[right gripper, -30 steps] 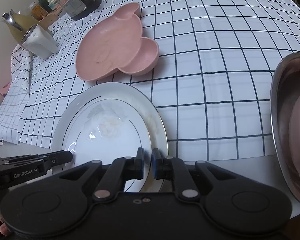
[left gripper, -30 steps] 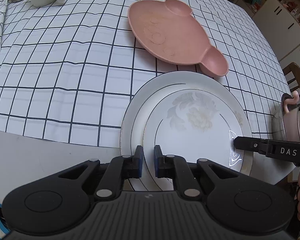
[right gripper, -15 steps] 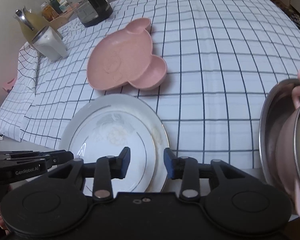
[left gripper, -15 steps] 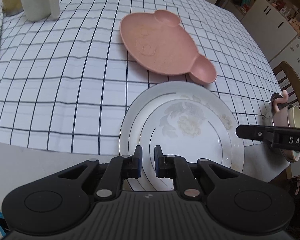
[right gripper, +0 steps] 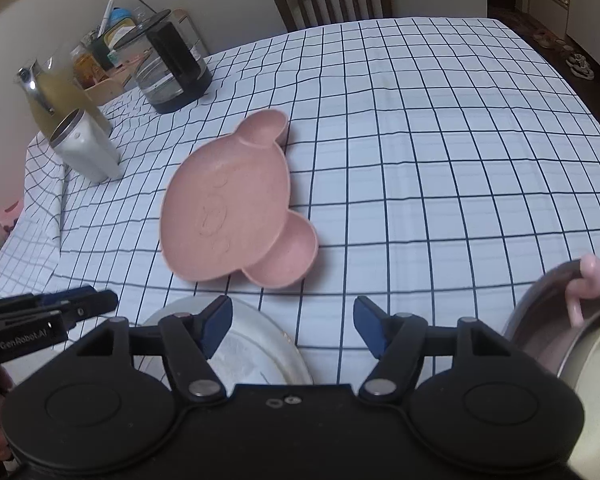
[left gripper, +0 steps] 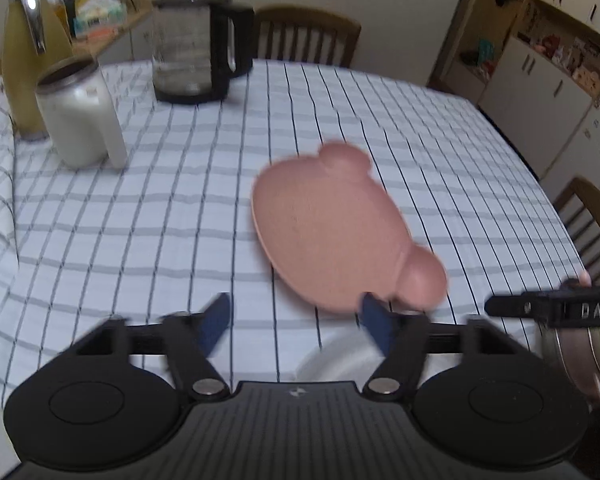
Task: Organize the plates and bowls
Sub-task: 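Move both grippers to the rim of the pink bear-shaped plate and close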
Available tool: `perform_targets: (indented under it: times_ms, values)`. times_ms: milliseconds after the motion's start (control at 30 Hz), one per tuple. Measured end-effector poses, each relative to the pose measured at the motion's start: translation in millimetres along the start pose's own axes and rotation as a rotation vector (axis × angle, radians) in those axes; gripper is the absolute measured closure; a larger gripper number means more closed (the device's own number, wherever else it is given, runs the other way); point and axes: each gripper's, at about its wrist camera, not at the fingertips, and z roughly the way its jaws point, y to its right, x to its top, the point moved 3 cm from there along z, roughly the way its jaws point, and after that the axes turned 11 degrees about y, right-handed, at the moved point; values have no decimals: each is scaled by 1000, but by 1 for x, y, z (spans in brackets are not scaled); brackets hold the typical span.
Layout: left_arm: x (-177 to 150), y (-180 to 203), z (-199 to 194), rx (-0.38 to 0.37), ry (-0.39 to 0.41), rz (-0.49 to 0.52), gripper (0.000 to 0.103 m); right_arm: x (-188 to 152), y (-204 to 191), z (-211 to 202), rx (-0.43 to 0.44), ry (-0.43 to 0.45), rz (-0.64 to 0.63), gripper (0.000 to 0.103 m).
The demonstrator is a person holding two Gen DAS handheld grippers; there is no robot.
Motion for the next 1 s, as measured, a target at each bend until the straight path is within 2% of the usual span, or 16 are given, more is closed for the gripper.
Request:
perform_targets:
  times_ms: [100, 233, 467, 600, 667, 767, 900, 967, 1000]
  values:
    - [16, -3, 20, -4, 11, -9, 22, 6, 0, 12, -8, -7, 5, 35]
    - [35, -7, 49, 29, 4, 22, 22, 11, 4, 36, -31, -36, 44, 36]
    - [61, -12, 99, 49, -36, 71, 22, 9, 8, 73, -79, -107, 50, 43]
    - [72, -12, 134, 68, -82, 105, 22, 8, 7, 82, -71, -143, 35, 49]
    - [77, -10, 149, 66, -98, 130, 22, 7, 7, 85, -60, -161, 32, 56]
    - [82, -8, 168, 83, -112, 180, 22, 7, 9, 90, -39, -191, 48, 60]
    - [86, -9, 188, 84, -135, 195, 22, 8, 16, 95, -19, -226, 97, 62]
    - [89, -10, 197, 84, -142, 194, 23, 9, 19, 97, -1, -244, 131, 82]
    - [89, -10, 199, 76, -145, 193, 23, 10, 21, 98, 2, -247, 144, 85]
